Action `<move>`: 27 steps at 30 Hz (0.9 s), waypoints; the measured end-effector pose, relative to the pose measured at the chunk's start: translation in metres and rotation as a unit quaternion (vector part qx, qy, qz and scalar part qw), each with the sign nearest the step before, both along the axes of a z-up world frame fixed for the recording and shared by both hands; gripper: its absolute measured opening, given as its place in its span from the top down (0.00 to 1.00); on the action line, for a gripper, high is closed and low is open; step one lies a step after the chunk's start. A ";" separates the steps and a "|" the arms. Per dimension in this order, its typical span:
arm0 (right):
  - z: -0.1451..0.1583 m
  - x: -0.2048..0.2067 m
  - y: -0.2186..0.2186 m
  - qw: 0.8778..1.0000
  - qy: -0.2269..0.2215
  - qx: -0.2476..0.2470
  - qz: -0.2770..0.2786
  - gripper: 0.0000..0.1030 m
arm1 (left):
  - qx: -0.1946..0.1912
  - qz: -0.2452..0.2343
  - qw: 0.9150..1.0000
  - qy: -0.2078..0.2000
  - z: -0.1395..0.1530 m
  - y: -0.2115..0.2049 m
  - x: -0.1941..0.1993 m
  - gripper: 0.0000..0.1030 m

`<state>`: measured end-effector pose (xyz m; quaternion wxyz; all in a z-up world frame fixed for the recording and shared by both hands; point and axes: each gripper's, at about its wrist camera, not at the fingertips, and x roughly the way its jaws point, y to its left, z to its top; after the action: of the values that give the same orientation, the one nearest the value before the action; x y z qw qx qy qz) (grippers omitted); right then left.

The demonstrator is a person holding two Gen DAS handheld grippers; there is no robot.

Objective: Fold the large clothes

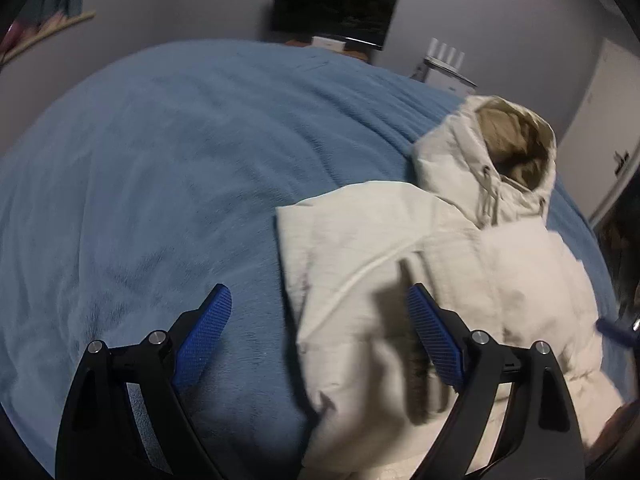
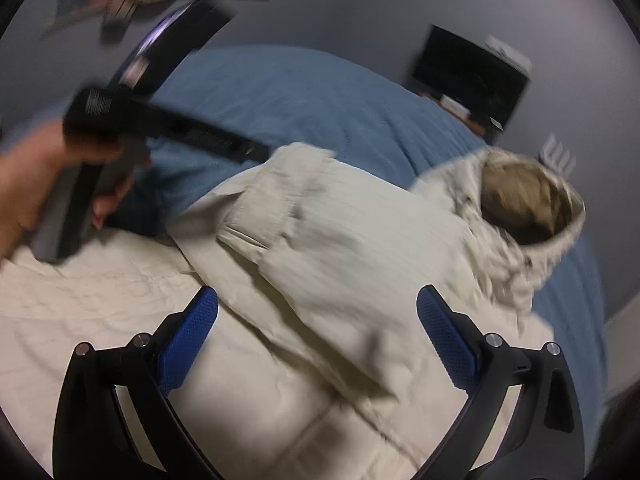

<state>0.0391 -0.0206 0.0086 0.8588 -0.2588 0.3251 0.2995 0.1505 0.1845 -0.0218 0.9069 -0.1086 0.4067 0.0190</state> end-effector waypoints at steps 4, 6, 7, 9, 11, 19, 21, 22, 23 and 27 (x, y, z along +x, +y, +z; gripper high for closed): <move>-0.031 0.005 0.024 0.996 -0.049 -0.077 0.003 0.19 | 0.000 -0.002 1.000 0.003 -0.003 0.003 -0.001 0.17; -0.044 0.012 0.029 0.993 -0.061 -0.101 -0.005 0.24 | 0.002 -0.005 1.000 0.007 -0.006 0.002 0.000 0.17; -0.050 0.014 0.031 0.991 -0.068 -0.113 -0.009 0.29 | 0.003 -0.007 1.000 0.009 -0.009 0.001 0.002 0.17; -0.055 0.016 0.031 0.988 -0.087 -0.124 -0.009 0.45 | 0.004 -0.011 1.000 0.012 -0.012 0.000 0.003 0.17; -0.051 0.016 0.026 0.990 -0.090 -0.108 -0.015 0.72 | 0.004 -0.014 1.000 0.014 -0.014 -0.001 0.004 0.18; 0.000 0.021 -0.036 0.990 -0.079 0.006 -0.113 0.81 | 0.009 -0.045 0.999 0.006 -0.010 -0.015 0.003 0.18; 0.007 0.025 -0.058 0.987 -0.067 0.029 -0.143 0.81 | 0.015 -0.054 0.998 0.007 -0.010 -0.021 0.003 0.18; 0.010 0.028 -0.071 0.984 -0.062 0.040 -0.160 0.81 | 0.017 -0.060 0.998 0.006 -0.010 -0.023 0.003 0.18; 0.011 0.028 -0.081 0.982 -0.059 0.047 -0.172 0.81 | 0.017 -0.065 0.998 0.006 -0.010 -0.025 0.003 0.18; 0.014 0.032 -0.127 0.970 -0.044 0.077 -0.226 0.81 | 0.020 -0.087 0.996 0.002 -0.010 -0.035 0.002 0.18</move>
<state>0.0713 -0.1472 0.0227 0.9353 -0.1246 0.3127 0.1096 0.1526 0.1499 -0.0319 0.9064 -0.0547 0.4156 -0.0516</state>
